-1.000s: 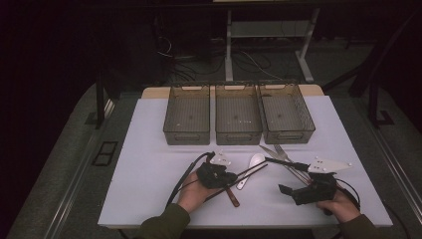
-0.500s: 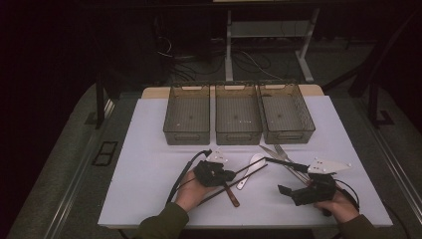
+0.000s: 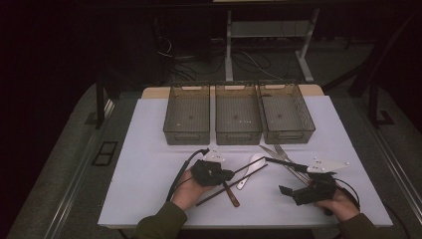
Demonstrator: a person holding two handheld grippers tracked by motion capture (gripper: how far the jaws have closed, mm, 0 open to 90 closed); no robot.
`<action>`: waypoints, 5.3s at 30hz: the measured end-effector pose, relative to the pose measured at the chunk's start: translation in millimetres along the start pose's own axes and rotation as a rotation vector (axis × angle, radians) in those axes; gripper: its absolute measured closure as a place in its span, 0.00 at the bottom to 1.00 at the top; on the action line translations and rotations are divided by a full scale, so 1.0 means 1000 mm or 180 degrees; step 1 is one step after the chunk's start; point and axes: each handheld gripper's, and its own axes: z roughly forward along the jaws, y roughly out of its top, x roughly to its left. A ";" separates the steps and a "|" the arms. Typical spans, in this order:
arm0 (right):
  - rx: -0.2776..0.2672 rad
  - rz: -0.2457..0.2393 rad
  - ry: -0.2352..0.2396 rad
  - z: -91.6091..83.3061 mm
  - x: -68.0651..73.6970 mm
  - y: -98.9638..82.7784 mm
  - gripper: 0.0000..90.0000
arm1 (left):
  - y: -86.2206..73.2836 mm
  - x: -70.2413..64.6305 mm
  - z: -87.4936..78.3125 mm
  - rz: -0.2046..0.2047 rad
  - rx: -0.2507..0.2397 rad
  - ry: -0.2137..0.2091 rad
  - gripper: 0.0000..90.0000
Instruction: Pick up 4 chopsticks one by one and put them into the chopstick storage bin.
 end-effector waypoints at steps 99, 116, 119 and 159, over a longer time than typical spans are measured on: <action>-0.0059 0.0084 0.0081 -0.003 0.000 0.001 0.02 | 0.040 0.085 -0.089 -0.0275 -0.0533 0.0529 0.92; -0.0057 0.0071 0.0091 -0.003 0.001 0.001 0.02 | 0.063 0.121 -0.091 -0.0370 -0.0511 0.0788 0.92; -0.0059 0.0061 0.0095 -0.003 0.001 0.001 0.02 | 0.066 0.129 -0.090 -0.0397 -0.0498 0.0845 0.92; -0.0079 0.0042 0.0102 -0.005 0.000 0.000 0.02 | 0.059 0.204 -0.069 -0.0806 -0.0481 0.1329 0.92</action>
